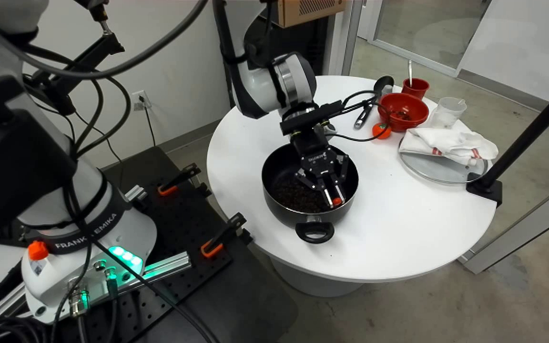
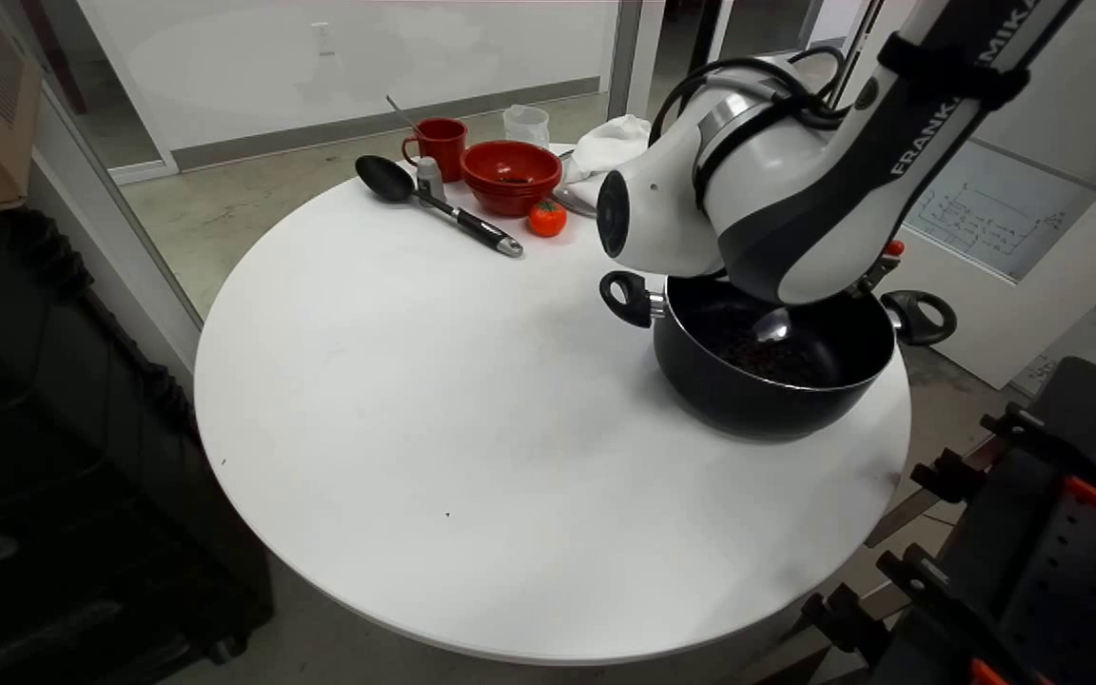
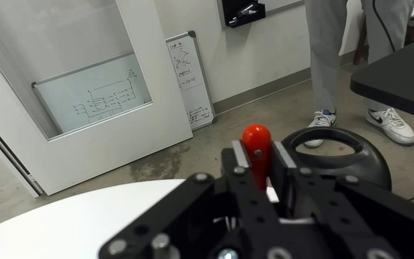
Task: Move the black pot to the right then use the spoon to take some contents out of the pot
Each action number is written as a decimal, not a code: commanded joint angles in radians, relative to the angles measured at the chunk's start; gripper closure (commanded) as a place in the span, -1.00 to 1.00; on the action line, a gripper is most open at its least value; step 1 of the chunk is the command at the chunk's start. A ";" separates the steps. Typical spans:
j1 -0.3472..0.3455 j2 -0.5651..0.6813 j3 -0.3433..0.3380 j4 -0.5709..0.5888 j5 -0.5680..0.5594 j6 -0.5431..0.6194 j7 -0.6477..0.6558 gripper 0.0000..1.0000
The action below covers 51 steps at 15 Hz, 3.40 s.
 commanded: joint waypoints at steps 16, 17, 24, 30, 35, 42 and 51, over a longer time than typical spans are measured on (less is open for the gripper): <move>-0.033 0.012 0.074 -0.091 0.001 0.090 -0.005 0.90; -0.035 0.009 0.076 -0.092 0.002 0.096 -0.004 0.90; -0.099 -0.002 0.092 -0.069 0.133 0.263 -0.076 0.90; -0.130 0.001 0.076 -0.029 0.303 0.295 -0.192 0.90; -0.140 -0.050 0.072 -0.032 0.405 0.312 -0.244 0.90; -0.140 -0.125 0.063 -0.056 0.526 0.337 -0.324 0.90; -0.139 -0.162 0.018 -0.060 0.557 0.336 -0.371 0.90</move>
